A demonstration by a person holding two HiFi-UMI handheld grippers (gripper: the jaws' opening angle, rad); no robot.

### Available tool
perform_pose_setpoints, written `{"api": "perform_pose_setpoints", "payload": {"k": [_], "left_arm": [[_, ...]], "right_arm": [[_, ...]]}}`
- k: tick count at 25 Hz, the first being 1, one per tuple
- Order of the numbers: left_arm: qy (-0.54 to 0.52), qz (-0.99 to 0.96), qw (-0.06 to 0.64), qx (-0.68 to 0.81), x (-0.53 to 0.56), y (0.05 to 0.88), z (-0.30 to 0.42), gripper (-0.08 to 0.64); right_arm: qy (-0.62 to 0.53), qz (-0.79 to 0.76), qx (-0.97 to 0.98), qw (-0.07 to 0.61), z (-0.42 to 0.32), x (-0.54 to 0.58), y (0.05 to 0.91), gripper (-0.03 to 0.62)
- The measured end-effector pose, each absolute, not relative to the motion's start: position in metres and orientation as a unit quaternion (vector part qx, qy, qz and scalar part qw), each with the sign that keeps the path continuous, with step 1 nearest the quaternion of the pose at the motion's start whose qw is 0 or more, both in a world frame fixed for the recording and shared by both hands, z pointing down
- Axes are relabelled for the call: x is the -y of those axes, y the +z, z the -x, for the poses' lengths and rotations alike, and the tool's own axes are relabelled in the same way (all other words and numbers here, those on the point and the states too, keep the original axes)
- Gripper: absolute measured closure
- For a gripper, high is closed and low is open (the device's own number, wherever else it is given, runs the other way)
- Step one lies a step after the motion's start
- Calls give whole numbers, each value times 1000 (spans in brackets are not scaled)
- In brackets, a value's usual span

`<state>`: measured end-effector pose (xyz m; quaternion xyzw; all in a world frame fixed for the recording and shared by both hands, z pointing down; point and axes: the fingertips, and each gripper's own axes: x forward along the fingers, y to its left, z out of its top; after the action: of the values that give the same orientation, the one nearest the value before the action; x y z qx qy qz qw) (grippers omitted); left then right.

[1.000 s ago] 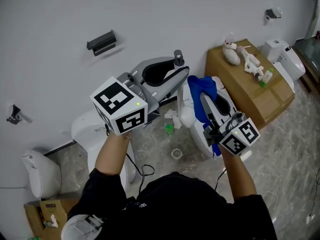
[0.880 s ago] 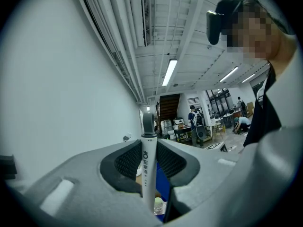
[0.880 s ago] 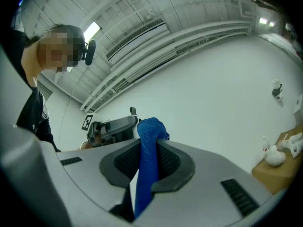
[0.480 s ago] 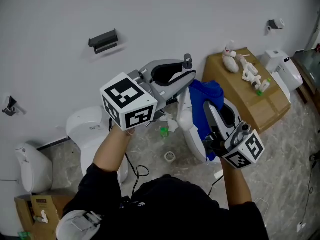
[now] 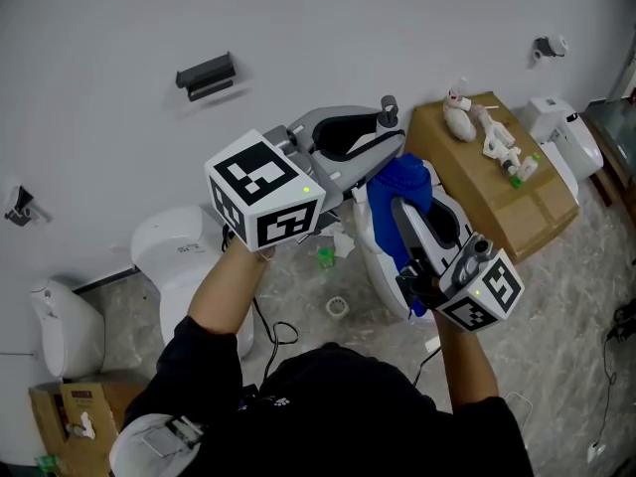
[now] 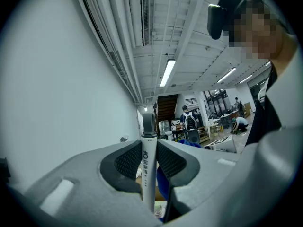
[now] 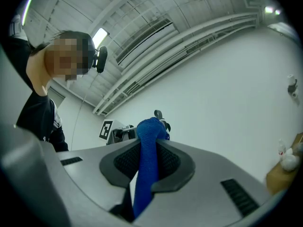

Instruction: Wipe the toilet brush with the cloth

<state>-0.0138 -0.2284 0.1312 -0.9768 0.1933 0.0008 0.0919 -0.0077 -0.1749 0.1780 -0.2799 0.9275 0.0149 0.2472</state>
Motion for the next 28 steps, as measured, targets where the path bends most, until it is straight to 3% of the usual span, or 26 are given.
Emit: {"api": "perform_pose_setpoints", "payload": {"k": [28], "left_arm": [[7,982,77,-173,210,133,-3,459]], "right_arm": [[-7,320,-912,257,0,189,186,528]]}}
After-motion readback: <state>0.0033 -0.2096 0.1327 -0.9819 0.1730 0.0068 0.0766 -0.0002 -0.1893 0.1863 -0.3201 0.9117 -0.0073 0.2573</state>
